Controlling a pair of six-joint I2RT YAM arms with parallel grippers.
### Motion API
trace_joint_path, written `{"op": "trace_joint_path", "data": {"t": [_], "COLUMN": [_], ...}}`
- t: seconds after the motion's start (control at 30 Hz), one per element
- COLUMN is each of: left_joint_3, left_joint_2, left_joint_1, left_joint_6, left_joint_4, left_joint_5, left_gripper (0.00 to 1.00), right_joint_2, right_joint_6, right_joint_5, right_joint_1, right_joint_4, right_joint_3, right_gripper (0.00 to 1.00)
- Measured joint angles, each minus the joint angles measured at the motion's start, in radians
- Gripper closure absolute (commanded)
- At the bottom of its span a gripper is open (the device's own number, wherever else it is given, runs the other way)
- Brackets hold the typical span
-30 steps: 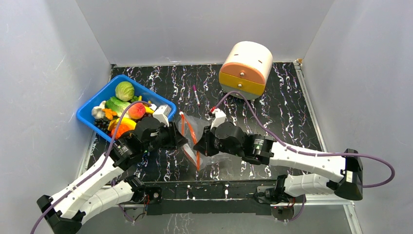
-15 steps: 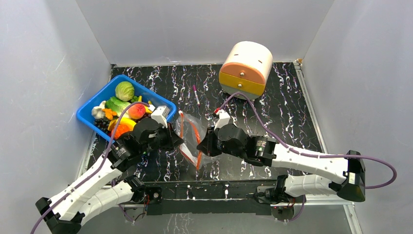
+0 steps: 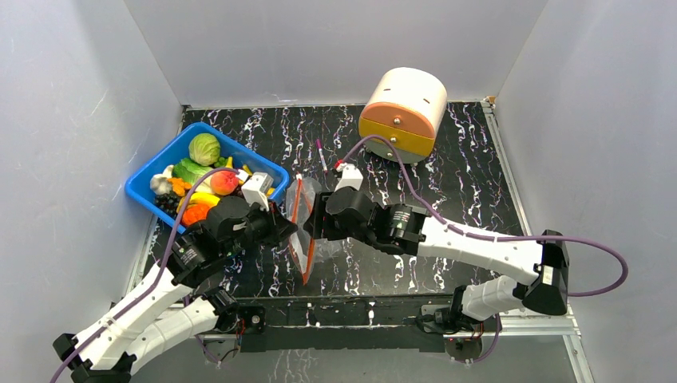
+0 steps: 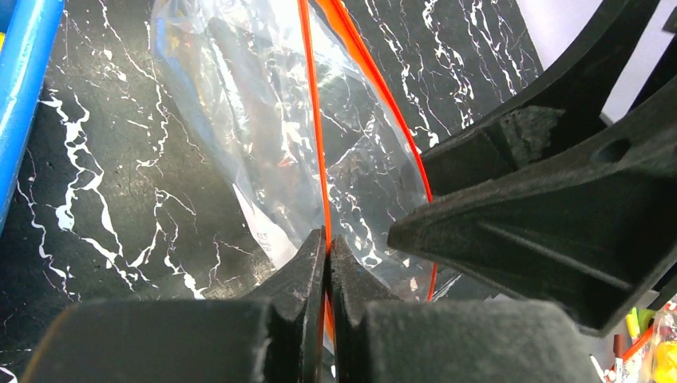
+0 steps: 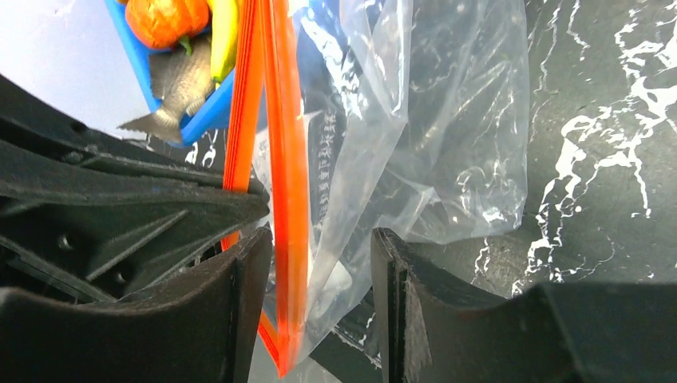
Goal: Place the food in the zip-top bag and seal the zipper
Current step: Open the zipper of the food storage bag at the center of the board.
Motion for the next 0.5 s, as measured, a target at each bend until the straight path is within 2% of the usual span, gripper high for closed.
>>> {"op": "trace_joint_path", "data": {"t": [0.33,0.5], "left_joint_3": [0.001,0.008], "left_joint_2": [0.002,0.002], "left_joint_1": [0.000,0.000], "left_joint_6": [0.005,-0.019], "left_joint_4": [0.005,-0.021], "left_joint_5": [0.001,-0.036], "left_gripper": [1.00,1.00], "right_joint_2": [0.023,0.015], "right_joint_6": [0.007,0.006], "right_joint_5": [0.102,0.182], "right_joint_1": [0.000,0.000], "right_joint_4": [-0.057,-0.092], "right_joint_3": [0.031,0.010], "right_gripper": [0.73,0.88]}}
